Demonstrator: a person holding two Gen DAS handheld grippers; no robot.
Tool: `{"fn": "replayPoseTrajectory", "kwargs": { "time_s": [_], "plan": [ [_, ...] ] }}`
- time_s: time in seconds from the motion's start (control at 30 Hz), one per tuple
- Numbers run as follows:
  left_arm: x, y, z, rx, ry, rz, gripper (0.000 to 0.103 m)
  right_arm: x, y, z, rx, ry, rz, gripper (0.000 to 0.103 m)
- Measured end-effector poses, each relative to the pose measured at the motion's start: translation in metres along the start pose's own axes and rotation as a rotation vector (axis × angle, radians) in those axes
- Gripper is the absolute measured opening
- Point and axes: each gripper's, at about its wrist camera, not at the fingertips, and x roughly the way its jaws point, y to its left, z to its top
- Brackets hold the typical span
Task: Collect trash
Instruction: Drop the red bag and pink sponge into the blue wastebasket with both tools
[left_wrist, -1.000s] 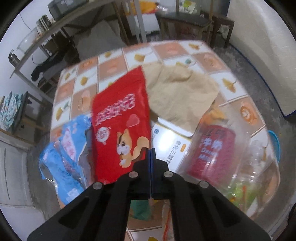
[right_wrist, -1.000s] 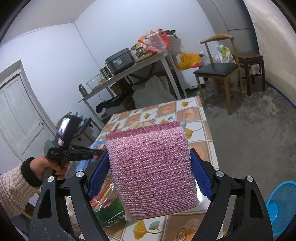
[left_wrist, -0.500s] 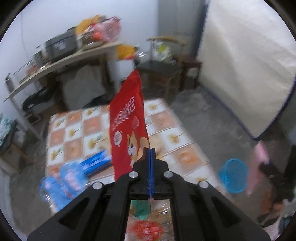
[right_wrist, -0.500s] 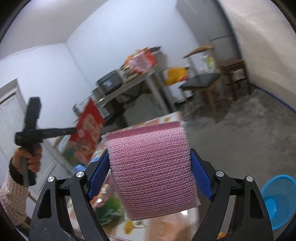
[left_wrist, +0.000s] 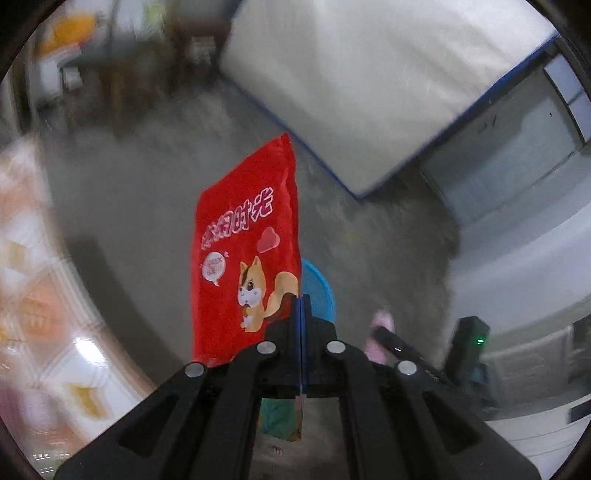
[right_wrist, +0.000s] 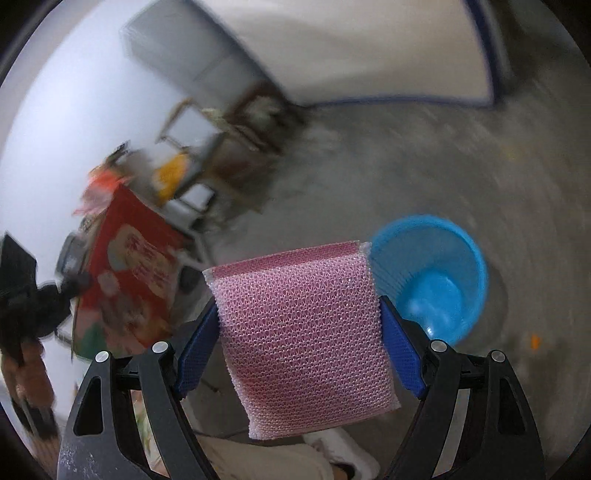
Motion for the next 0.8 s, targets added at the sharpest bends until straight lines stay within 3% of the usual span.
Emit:
{"fn": "replayPoseTrajectory", "kwargs": {
  "time_s": [0.17,0.27,0.33,0.4,0.47,0.57,0.8],
  "plan": [
    [0.124,0.012,0.01,-0.144,0.151,-0.032,0.0,0.045,-0.061,0.02,0.169,0.056,-0.068,0.078],
    [0.172,0.013,0.023,-0.221,0.183,-0.083,0.0,0.068,-0.078,0.034,0.217,0.082,-0.087,0.078],
    [0.193,0.003,0.036,-0.201,0.171,-0.074,0.0,0.079,-0.086,0.045,0.222,0.093,-0.091,0.079],
    [0.206,-0.003,0.041,-0.156,0.171,-0.03,0.002,0.095,-0.088,0.057,0.211,0.112,-0.115,0.082],
    [0.216,-0.004,0.039,-0.156,0.202,0.007,0.021,0.105,-0.094,0.061,0.203,0.134,-0.152,0.084],
    [0.209,-0.004,0.034,-0.17,0.18,0.013,0.038,0.1,-0.112,0.059,0.199,0.145,-0.179,0.085],
    [0.172,0.003,0.023,-0.134,0.149,0.033,0.041,0.09,-0.119,0.05,0.193,0.119,-0.166,0.085]
  ]
}}
